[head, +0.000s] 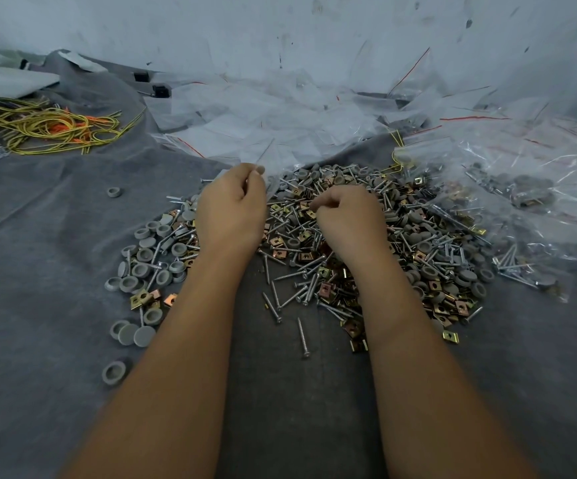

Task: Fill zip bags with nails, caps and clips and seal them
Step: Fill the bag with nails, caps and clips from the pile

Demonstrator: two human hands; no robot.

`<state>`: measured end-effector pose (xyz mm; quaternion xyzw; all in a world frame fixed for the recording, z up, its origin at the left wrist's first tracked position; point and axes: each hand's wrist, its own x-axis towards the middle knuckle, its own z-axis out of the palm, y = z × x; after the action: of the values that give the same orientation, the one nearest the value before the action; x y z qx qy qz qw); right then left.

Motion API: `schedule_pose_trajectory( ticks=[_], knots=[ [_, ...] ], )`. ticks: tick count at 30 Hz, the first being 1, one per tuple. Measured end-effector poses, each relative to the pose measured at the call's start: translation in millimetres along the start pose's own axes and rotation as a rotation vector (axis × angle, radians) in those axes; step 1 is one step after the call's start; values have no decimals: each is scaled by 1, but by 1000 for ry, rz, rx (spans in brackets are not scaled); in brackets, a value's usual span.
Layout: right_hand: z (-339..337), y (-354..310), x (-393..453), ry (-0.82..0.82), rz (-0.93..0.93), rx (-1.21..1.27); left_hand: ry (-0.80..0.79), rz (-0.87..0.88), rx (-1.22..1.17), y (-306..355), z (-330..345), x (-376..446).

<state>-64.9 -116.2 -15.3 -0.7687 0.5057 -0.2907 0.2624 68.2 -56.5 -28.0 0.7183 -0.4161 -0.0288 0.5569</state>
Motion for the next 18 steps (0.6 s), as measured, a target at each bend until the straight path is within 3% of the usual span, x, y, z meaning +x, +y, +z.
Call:
schedule_pose_trajectory(
  ticks=[5, 18],
  knots=[
    [0, -2, -2, -107, -91, -260, -110, -21, 123, -4, 2, 1],
    [-11, -3, -2, -281, -59, -207, -116, -39, 128, -5, 3, 1]
  ],
)
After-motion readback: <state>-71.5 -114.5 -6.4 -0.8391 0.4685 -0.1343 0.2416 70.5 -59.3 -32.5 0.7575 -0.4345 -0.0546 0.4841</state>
